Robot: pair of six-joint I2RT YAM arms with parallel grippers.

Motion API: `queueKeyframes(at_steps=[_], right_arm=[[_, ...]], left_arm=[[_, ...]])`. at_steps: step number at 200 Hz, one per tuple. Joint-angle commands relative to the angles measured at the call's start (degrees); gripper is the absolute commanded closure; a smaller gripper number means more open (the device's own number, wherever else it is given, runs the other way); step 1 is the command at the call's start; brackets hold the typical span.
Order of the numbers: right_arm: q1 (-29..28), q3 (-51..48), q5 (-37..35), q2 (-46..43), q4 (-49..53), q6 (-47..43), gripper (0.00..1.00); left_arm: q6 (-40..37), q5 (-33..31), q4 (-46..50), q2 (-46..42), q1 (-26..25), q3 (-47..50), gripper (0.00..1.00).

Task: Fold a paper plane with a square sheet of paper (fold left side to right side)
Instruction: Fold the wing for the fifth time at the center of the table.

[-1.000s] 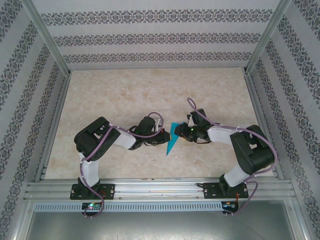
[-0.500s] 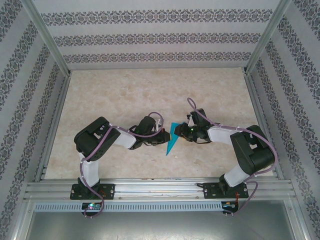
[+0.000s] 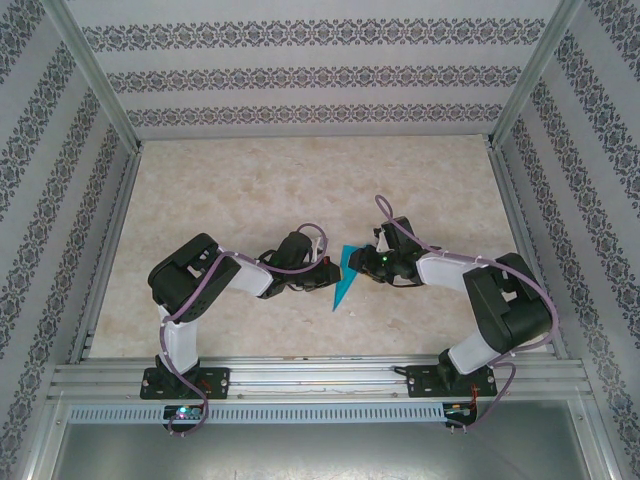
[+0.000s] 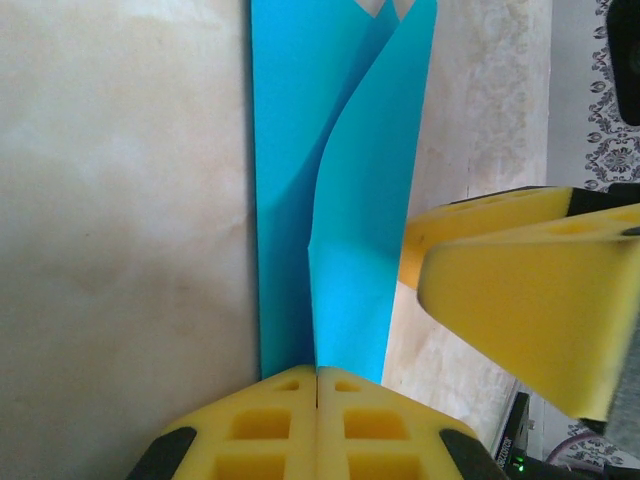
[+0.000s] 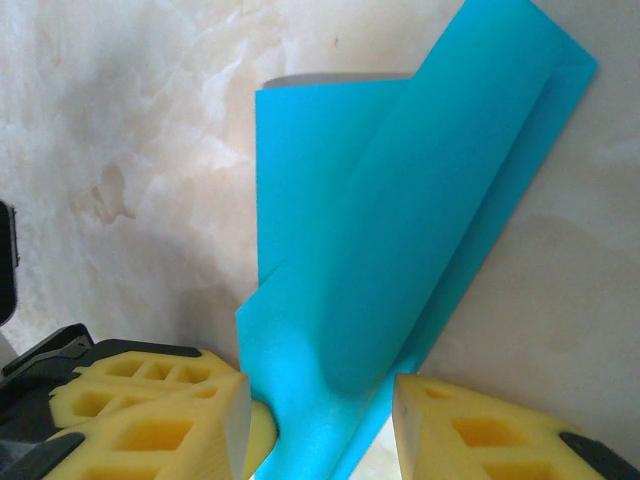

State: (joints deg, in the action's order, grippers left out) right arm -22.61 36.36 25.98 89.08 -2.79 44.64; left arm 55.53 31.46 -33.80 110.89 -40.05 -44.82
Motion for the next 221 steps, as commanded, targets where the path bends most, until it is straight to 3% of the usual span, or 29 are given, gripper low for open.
queueKeyframes(at_steps=[1,52,104,138,221], right_arm=[[0.1,-0.7,0.4,-2.1,0.9,-0.5,0.58],[1.5,-0.2,-0.3,-5.4,5.2,-2.1,0.59],[2.3,1.0,3.3,-3.7,1.2,-2.3,0.87],[2.3,2.6,3.0,-1.1,0.8,-2.9,0.98],[2.2,4.1,2.8,2.8,0.0,-3.7,1.0]], left_arm=[[-0.2,-4.0,8.6,2.5,0.8,0.7,1.0],[-0.1,-4.2,8.8,2.5,0.8,0.7,1.0],[0.0,-4.5,9.0,2.5,0.9,0.8,1.0],[0.1,-5.0,9.4,2.2,0.8,1.0,1.0],[0.5,-5.5,10.0,1.9,0.9,1.3,1.0]])
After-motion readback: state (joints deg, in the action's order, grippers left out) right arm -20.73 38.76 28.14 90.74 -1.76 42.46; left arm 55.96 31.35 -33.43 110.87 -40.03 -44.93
